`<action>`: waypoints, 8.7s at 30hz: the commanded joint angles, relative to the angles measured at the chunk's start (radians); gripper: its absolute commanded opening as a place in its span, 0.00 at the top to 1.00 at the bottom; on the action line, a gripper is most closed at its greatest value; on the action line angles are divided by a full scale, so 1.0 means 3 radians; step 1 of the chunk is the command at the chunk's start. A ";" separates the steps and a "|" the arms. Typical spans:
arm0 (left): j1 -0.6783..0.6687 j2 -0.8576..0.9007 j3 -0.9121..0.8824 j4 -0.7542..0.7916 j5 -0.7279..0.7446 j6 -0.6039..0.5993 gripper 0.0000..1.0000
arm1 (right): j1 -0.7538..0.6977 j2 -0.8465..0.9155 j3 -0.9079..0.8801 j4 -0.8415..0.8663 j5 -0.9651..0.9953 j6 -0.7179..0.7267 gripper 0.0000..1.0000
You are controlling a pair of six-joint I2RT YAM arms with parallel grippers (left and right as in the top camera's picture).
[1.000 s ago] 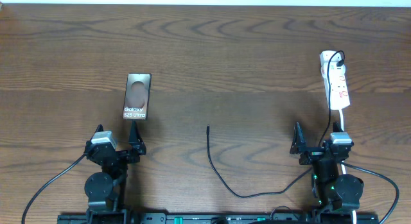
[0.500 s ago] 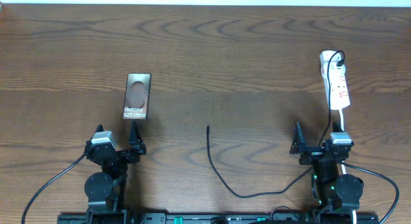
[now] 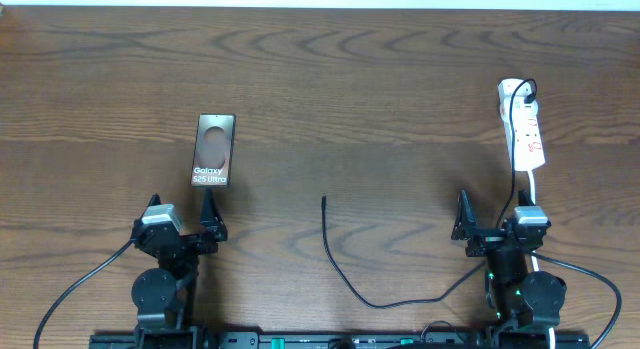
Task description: Plug charger to phone and switch on socket
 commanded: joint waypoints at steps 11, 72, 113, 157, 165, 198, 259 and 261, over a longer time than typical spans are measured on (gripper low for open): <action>0.0018 -0.0022 -0.0052 -0.0131 -0.0226 0.0045 0.10 | 0.0027 -0.0020 -0.0004 -0.0019 0.0039 -0.0042 0.01; 0.0018 0.5378 0.5174 -0.3208 0.0313 0.0568 0.10 | 0.0027 -0.0020 -0.0004 -0.0019 0.0039 -0.0042 0.01; 0.0018 0.5783 0.4373 -0.2640 0.0164 0.0604 0.02 | 0.0027 -0.0020 -0.0004 -0.0019 0.0038 -0.0042 0.01; 0.0018 0.6542 0.4772 -0.2747 0.0189 0.0594 0.02 | 0.0027 -0.0020 -0.0004 -0.0019 0.0039 -0.0042 0.01; 0.0018 0.6692 0.4772 -0.2654 0.0188 0.0607 0.02 | 0.0027 -0.0020 -0.0004 -0.0019 0.0039 -0.0042 0.01; 0.0009 0.6699 0.4718 -0.2349 0.0188 0.0805 0.02 | 0.0027 -0.0020 -0.0004 -0.0019 0.0039 -0.0042 0.01; 0.0009 0.6980 0.4626 -0.2318 -0.0001 0.0805 0.02 | 0.0027 -0.0020 -0.0004 -0.0019 0.0039 -0.0042 0.01; 0.0008 0.6980 0.4626 -0.2314 0.0000 0.0805 0.02 | 0.0027 -0.0020 -0.0004 -0.0019 0.0039 -0.0042 0.01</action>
